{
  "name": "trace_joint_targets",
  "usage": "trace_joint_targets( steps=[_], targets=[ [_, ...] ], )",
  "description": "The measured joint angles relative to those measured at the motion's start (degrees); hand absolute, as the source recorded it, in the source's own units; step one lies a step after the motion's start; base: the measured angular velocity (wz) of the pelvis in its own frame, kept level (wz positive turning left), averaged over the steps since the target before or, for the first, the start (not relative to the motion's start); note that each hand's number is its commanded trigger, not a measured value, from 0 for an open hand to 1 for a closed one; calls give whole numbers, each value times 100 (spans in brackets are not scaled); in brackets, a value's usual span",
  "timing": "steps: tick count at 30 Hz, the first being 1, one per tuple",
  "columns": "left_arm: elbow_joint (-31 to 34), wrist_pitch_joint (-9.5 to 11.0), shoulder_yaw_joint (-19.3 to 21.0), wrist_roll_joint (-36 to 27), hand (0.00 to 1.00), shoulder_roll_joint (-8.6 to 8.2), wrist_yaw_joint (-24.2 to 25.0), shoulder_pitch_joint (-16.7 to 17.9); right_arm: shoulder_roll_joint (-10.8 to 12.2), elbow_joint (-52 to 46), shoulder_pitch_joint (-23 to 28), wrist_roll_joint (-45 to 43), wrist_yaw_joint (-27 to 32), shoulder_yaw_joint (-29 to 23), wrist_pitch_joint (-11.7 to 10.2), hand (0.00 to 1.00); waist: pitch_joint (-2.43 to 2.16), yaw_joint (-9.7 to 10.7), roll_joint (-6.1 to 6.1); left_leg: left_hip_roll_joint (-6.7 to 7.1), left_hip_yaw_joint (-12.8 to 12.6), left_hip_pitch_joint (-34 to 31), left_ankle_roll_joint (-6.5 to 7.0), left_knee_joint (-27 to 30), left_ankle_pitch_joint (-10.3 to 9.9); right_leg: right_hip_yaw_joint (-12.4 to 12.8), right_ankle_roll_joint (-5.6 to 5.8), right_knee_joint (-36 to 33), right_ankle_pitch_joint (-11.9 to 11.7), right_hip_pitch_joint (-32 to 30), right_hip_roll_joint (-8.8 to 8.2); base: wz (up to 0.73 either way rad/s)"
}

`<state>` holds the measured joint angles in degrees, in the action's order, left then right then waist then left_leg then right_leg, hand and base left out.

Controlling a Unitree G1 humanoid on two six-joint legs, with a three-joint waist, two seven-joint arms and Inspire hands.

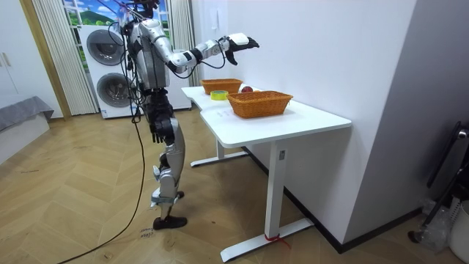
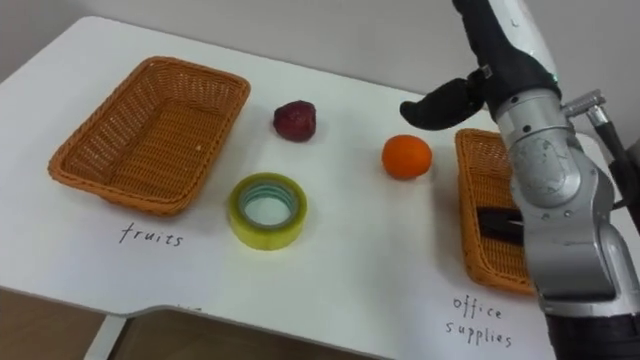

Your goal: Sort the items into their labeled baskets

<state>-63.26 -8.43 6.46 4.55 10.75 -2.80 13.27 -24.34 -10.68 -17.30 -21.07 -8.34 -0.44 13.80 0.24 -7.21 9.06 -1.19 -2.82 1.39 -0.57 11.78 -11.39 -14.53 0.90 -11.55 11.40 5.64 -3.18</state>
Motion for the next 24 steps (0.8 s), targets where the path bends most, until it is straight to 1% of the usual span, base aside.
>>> trace_joint_targets(
  steps=[3,4,8,12,15,17,18,21,24],
  targets=[
    [70,-41,-3,5,0,0,10,-25,0,-10,-59,36,3,132,1,0,30,-69,-42,0,4,-25,-1,-11,0,1,0,2,0,-21,2,0],
    [135,-49,-4,6,0,0,16,-41,0,-16,-59,48,1,186,1,0,33,-96,-49,0,3,-44,-1,-9,0,2,1,2,0,-37,3,0],
    [181,-59,-4,9,0,6,69,-46,3,-27,-60,51,1,236,1,0,28,-135,-56,0,11,-74,-3,-4,2,4,0,3,0,-65,4,0],
    [183,-127,3,27,0,13,121,-44,4,-27,-59,36,-2,406,4,0,15,-148,-50,0,29,-64,-4,7,4,6,0,8,0,-62,8,0],
    [181,-158,-13,26,0,13,112,-46,3,-23,-64,35,-10,547,34,0,20,-230,-64,1,30,-42,-4,6,4,11,0,9,0,-53,8,0],
    [184,-165,-106,24,0,12,96,-48,9,-7,-68,37,-69,661,70,0,27,-278,-75,2,37,-13,-4,6,4,10,0,10,0,-37,7,3],
    [189,-185,-117,28,0,0,97,-44,32,35,-69,64,-125,716,73,0,41,-279,-95,5,49,-5,-4,7,4,8,0,16,0,-14,6,8],
    [280,-299,-171,72,0,-2,96,-18,215,171,-70,90,-250,785,124,0,40,-285,-95,8,101,10,-4,2,4,-4,1,45,1,35,9,6],
    [369,-363,-248,76,0,-10,100,5,276,321,-71,144,-381,822,129,0,43,-291,-100,17,136,-33,-7,-6,5,-14,1,83,1,46,9,1]
  ],
)
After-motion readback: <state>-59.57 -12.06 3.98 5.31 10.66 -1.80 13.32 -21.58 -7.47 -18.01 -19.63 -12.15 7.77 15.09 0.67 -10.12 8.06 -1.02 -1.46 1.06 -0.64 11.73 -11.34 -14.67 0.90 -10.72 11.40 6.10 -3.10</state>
